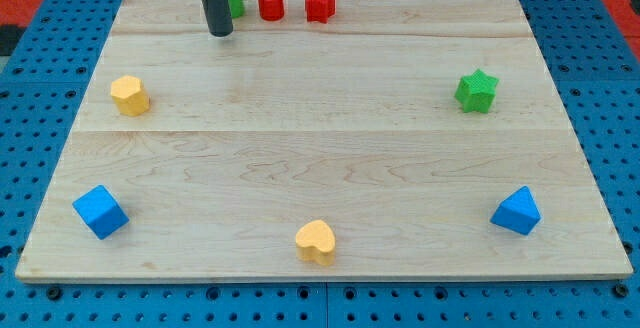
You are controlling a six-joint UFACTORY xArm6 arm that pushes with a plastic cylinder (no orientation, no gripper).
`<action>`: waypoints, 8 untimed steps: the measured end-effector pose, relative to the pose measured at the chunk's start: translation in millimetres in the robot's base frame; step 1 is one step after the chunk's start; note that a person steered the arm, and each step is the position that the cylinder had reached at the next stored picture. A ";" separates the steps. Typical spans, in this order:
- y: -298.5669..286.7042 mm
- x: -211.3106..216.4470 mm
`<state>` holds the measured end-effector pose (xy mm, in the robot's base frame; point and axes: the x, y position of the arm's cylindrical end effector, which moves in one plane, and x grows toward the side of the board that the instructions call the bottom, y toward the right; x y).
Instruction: Move yellow hexagon to the top left
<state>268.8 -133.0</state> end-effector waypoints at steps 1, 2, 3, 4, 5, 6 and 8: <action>1.6 0.0; 1.7 0.0; 4.0 11.3; 7.9 23.1; 5.0 34.8; -3.0 58.7; -8.3 101.5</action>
<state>370.3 -141.3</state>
